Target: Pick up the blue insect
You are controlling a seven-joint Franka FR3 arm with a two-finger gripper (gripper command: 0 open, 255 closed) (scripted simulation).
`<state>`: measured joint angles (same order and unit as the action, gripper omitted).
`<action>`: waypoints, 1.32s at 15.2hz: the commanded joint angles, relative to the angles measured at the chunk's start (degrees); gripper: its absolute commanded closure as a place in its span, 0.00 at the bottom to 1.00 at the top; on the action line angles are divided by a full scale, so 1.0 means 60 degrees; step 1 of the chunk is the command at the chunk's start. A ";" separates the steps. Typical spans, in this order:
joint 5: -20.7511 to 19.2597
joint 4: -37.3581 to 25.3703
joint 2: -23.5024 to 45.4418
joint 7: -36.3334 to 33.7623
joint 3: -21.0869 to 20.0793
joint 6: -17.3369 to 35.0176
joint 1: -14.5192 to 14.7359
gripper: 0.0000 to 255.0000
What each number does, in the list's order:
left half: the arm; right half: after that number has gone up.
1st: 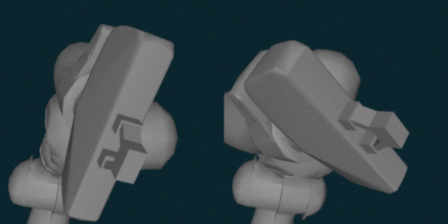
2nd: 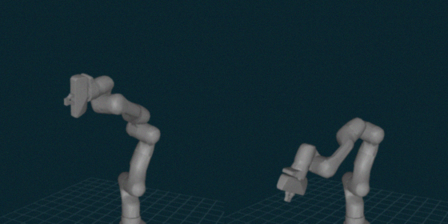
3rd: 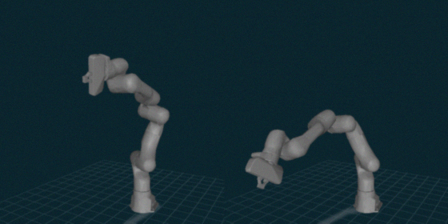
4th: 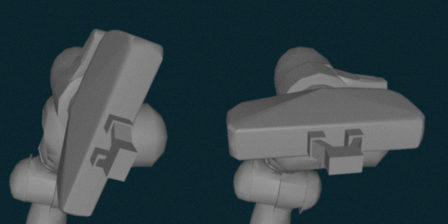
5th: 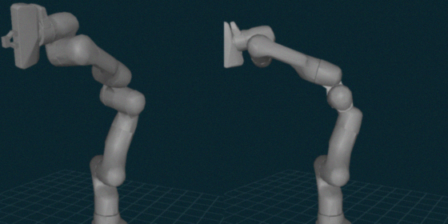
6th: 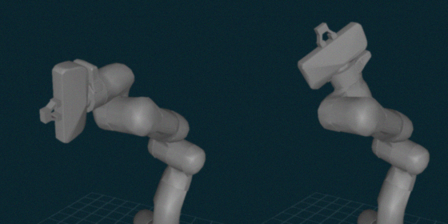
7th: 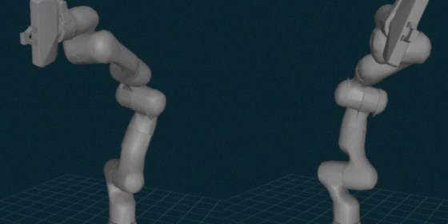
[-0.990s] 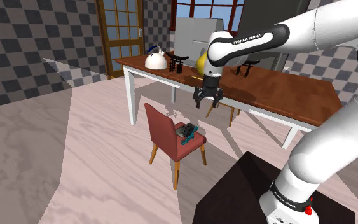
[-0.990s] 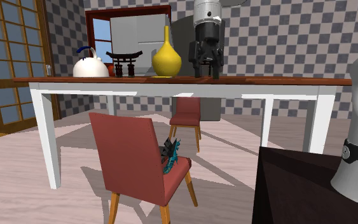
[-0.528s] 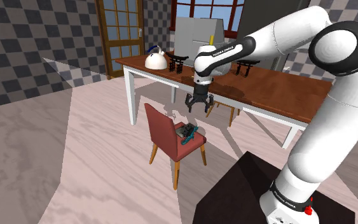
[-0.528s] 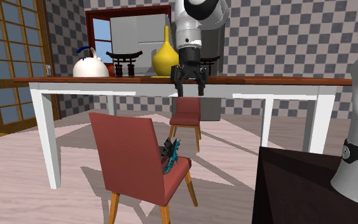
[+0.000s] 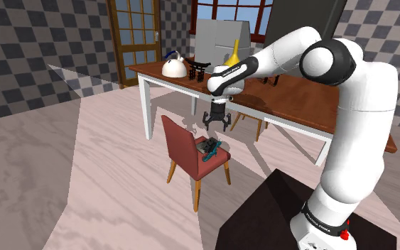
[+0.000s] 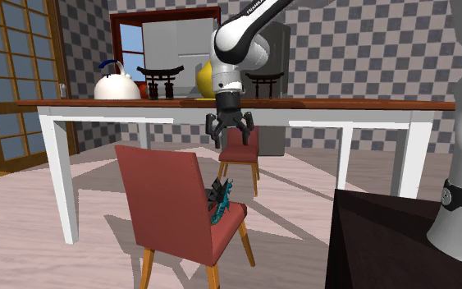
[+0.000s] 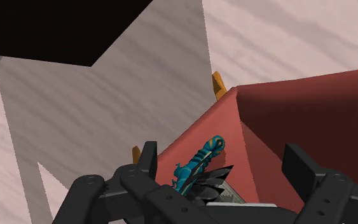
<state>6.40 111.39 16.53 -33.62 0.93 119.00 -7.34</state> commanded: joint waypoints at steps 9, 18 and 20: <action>0.0276 -0.3055 0.3584 -0.1180 0.0504 -0.0048 -0.0432 0.00; 0.0480 -0.5035 0.5757 -0.1739 0.0660 -0.0138 -0.0794 0.00; 0.0461 -0.5099 0.5947 -0.1744 0.0610 -0.0007 -0.0830 0.00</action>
<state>9.08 81.61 50.41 -44.10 4.18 122.38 -11.37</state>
